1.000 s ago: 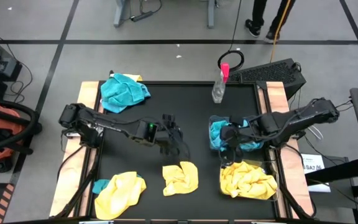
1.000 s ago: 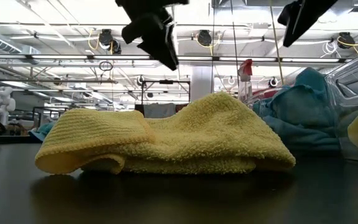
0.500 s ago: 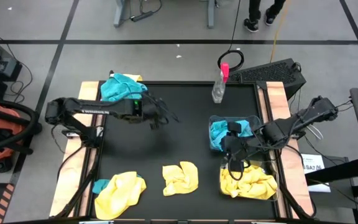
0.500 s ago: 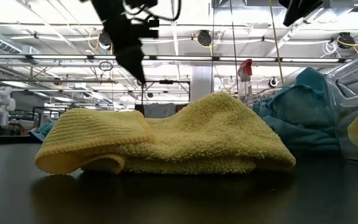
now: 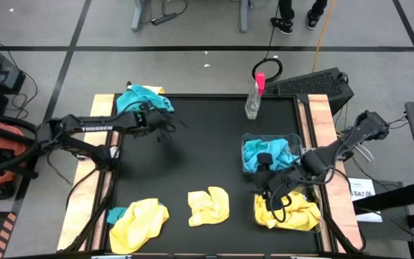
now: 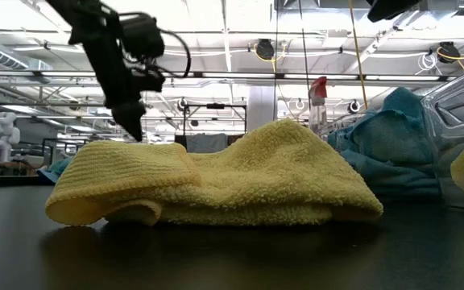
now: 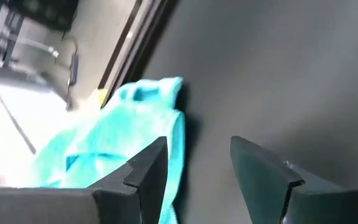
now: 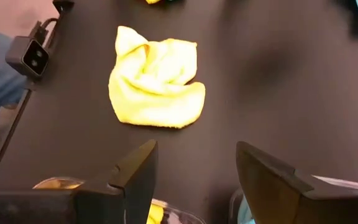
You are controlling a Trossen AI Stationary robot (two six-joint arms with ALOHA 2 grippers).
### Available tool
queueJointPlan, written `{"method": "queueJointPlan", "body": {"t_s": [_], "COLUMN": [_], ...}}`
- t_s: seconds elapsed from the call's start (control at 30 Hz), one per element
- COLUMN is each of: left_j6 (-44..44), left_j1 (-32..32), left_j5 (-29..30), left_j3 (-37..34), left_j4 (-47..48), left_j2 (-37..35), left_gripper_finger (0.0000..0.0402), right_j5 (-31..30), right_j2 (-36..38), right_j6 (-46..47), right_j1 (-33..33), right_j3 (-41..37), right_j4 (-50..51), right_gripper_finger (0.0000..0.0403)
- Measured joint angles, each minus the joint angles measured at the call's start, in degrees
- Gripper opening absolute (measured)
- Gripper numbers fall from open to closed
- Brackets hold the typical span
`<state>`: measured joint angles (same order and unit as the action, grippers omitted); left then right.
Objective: Sort microfiber towel by color & place in baskets
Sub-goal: Put the blue towel into the top transparent bin
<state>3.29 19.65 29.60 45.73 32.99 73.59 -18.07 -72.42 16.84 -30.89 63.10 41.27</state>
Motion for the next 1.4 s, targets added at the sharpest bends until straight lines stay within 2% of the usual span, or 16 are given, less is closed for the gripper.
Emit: {"method": "queueJointPlan", "body": {"t_s": [0.1, 0.23, 0.33, 0.47, 0.57, 0.67, 0.73, 0.9, 1.0, 1.17, 1.2, 1.4], "left_j6": [0.1, 3.7, 5.78, 7.4, 7.84, 8.63, 8.66, 9.11, 9.09, 9.58, 9.6, 9.66], "left_j1": [3.71, 8.25, 10.76, 13.29, 14.45, 15.44, 16.02, 18.02, 18.47, 18.52, 18.52, 16.36], "left_j5": [-0.49, -4.22, -4.97, -10.16, -10.84, -10.32, -7.34, -4.19, -2.64, -2.4, -2.4, -2.16], "left_j3": [-2.6, -5.08, -5.49, -5.46, -5.46, -5.46, -5.46, -5.46, -5.46, -5.03, -4.74, -2.49], "left_j4": [-1.74, -5.83, -7.01, -9.21, -11.6, -13.42, -14.9, -18.27, -20.14, -21.97, -21.82, -18.65], "left_j2": [-0.24, 0.12, 1.38, 4.05, 6.74, 9.93, 11.92, 15.87, 16.47, 16.43, 16.43, 15.1], "left_gripper_finger": [0.0182, 0.0182, 0.0182, 0.0182, 0.0182, 0.0182, 0.0182, 0.0177, 0.0144, 0.0029, 0.0016, 0.0005], "right_j5": [-0.04, -0.04, 0.09, 0.14, 0.14, 0.14, 0.14, 0.14, -0.01, -0.08, -0.08, -0.41], "right_j2": [0.02, 0.02, 0.02, 0.02, 0.02, 0.02, 0.02, 0.02, 0.04, 0.04, 0.04, 0.04], "right_j6": [-0.22, -0.91, -1.26, -1.28, -1.6, -2.31, -2.43, -2.57, -2.57, -2.57, -2.57, -2.57], "right_j1": [0.02, 0.02, 0.02, 0.02, 0.02, 0.02, 0.02, 0.02, 0.02, 0.02, 0.02, 0.02], "right_j3": [-1.56, -3.27, -4.23, -4.53, -4.56, -4.56, -4.56, -4.56, -4.56, -4.58, -4.58, -4.62], "right_j4": [-2.87, -6.48, -8.32, -8.74, -9.24, -9.96, -10.03, -10.05, -10.07, -10.47, -10.72, -11.36], "right_gripper_finger": [0.0207, 0.0207, 0.0207, 0.0207, 0.0207, 0.0207, 0.0207, 0.0207, 0.0207, 0.0207, 0.0207, 0.0207]}}
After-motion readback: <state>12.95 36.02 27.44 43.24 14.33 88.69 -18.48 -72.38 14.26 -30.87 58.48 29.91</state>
